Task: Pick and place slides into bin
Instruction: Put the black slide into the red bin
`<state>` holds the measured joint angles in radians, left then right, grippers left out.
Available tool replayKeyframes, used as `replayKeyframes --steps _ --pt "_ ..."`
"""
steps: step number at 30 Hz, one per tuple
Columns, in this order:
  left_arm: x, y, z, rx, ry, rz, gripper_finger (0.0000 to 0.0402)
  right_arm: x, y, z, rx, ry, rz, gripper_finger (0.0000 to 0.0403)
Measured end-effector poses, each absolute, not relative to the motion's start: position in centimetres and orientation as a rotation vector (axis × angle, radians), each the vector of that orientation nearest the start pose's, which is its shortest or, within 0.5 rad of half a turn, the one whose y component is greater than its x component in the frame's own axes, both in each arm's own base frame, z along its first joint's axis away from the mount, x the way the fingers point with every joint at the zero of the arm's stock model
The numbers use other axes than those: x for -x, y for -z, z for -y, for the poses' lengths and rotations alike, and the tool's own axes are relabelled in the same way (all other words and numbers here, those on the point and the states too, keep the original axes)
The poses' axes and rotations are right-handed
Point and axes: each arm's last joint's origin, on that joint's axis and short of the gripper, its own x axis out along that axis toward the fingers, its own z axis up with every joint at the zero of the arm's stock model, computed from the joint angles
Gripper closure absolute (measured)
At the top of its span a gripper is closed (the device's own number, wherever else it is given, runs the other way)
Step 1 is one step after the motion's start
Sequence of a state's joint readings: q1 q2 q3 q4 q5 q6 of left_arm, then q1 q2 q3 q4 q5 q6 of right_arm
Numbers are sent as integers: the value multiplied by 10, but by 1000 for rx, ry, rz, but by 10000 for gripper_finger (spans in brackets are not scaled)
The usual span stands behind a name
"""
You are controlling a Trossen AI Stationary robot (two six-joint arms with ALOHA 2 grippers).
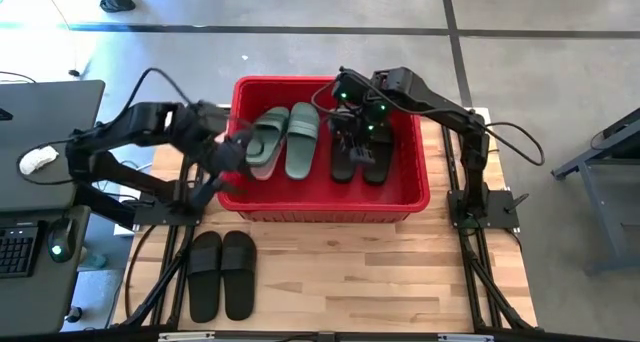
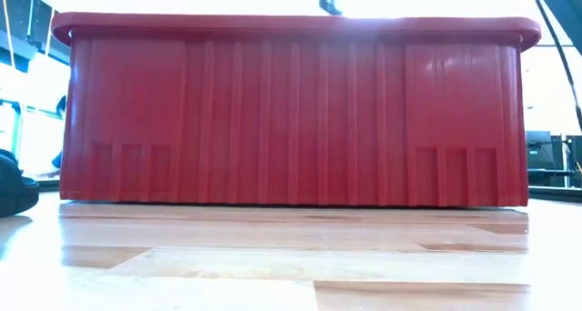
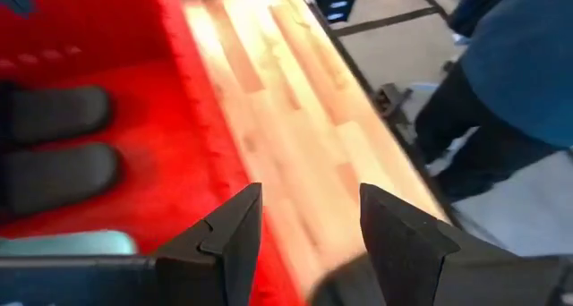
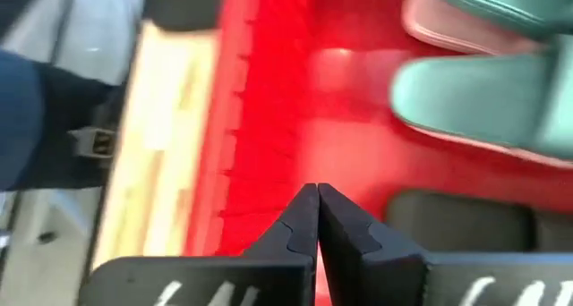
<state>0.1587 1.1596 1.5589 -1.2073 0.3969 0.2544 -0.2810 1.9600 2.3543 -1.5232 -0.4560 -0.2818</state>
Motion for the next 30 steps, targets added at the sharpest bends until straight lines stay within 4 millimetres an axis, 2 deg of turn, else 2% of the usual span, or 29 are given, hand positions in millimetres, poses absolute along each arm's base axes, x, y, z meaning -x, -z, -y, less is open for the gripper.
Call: replayKeyframes --steps 9,14,22,30 --pt "-184 -423 41 113 314 -853 229 -359 -413 61 -117 -391 -1007 403" --pt "-175 -412 68 149 266 -1026 229 -363 -413 43 -139 -408 -1014 403" --pt "-167 -380 108 73 131 -1353 229 -372 -417 17 -226 -363 -983 403" --pt "-164 -334 154 -44 56 -1543 229 -379 -419 -2 -218 -152 -966 403"
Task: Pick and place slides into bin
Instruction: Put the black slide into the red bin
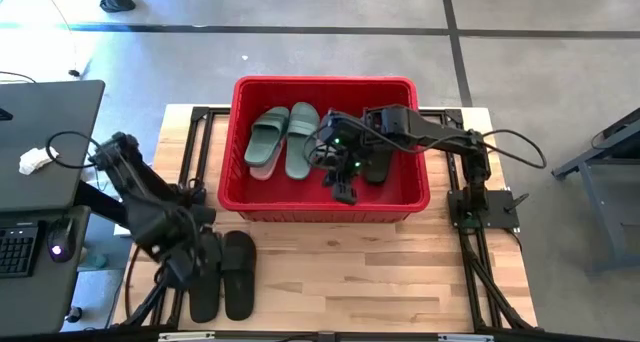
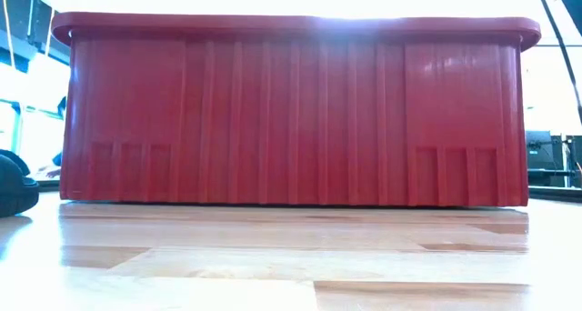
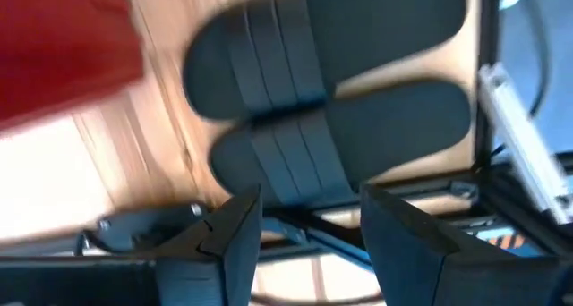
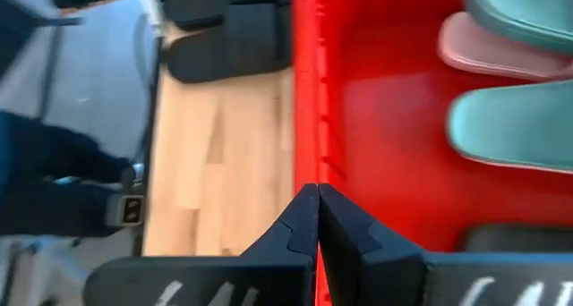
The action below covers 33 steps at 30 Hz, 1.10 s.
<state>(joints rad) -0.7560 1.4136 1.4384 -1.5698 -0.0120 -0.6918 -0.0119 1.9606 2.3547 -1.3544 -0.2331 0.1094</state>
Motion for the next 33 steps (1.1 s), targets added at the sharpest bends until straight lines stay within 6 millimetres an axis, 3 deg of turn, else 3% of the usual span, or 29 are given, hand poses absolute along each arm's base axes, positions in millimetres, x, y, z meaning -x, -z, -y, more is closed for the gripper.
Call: replayKeyframes --steps 7,19,25,33 --pt "-156 -296 189 -36 -59 -1659 229 -377 -417 -19 -134 -43 -985 403" --pt "-149 -249 233 90 -273 -1520 229 -367 -411 -28 4 -88 -1100 403" --pt "-134 -225 242 94 -397 -1535 229 -366 -410 -27 88 -117 -1108 403" --pt "-123 -206 235 45 -486 -1550 229 -368 -411 -22 105 -119 -1087 403"
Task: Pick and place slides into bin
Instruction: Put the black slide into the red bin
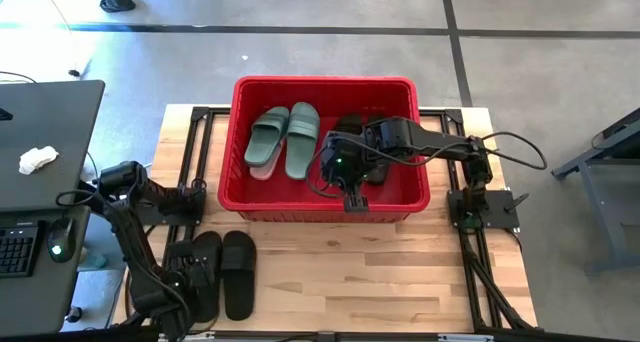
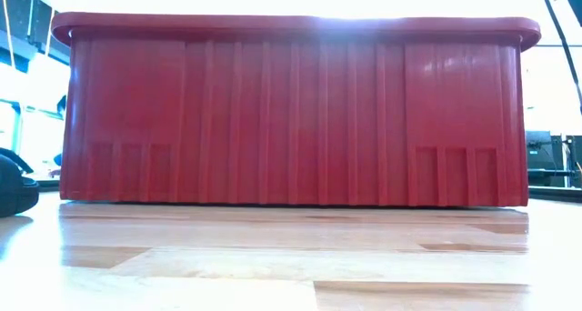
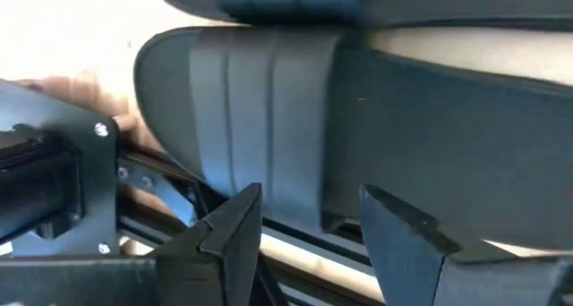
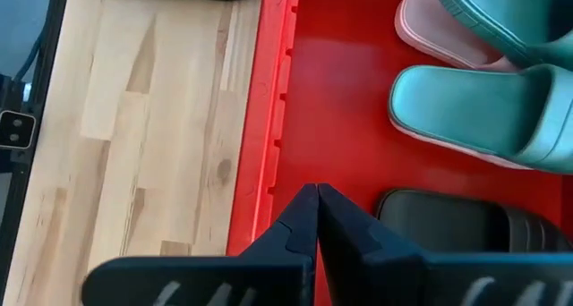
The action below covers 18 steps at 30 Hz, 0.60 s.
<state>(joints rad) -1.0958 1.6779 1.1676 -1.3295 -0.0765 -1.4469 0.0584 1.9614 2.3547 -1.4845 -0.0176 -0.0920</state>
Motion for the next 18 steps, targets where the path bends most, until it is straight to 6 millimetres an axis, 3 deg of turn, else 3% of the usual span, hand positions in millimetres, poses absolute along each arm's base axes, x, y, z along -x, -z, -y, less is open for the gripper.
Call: replayKeyframes --steps 18 --pt "-110 -171 208 -86 -607 -1589 229 -369 -412 -20 124 -66 -1070 403"
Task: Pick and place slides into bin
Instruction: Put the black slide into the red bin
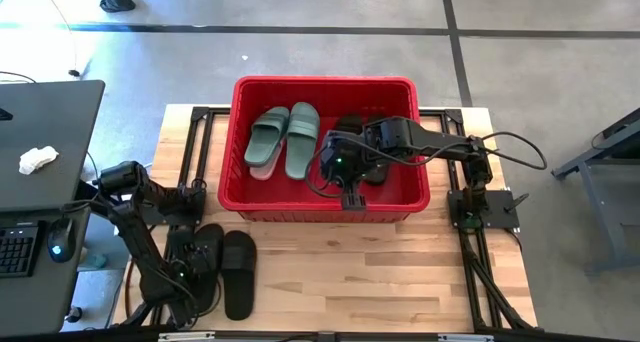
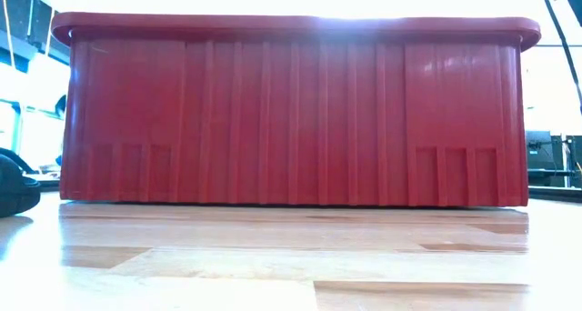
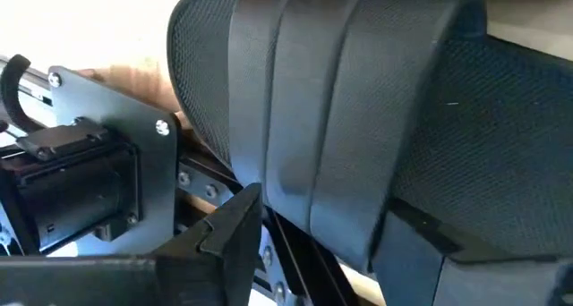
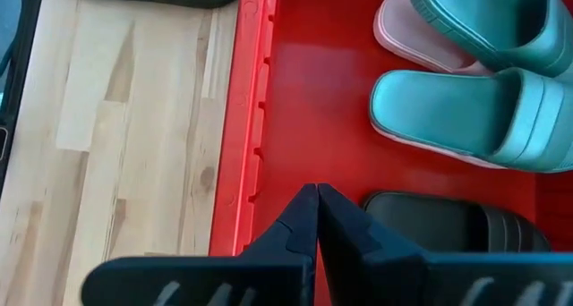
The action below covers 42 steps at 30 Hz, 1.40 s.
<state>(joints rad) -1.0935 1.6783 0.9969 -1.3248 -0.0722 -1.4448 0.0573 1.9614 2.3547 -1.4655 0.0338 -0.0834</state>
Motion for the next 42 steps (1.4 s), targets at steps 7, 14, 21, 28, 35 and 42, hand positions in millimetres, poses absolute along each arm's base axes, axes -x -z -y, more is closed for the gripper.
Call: replayKeyframes --steps 7,14,21,28,35,42 --pt "-109 -166 203 -126 -628 -1558 236 -372 -413 -19 138 -39 -1041 403" --pt "-110 -166 203 -140 -627 -1523 316 -372 -414 -19 145 -31 -1036 403" --pt "-111 -168 204 -128 -624 -1516 387 -373 -414 -19 145 -30 -1035 403" --pt "-118 -190 219 -53 -594 -1500 393 -373 -414 -19 146 -30 -1035 403" --pt "-126 -237 234 -14 -556 -1489 396 -373 -414 -19 154 -35 -1035 403" --pt "-135 -283 247 37 -427 -1396 398 -372 -414 -19 169 -46 -1035 403"
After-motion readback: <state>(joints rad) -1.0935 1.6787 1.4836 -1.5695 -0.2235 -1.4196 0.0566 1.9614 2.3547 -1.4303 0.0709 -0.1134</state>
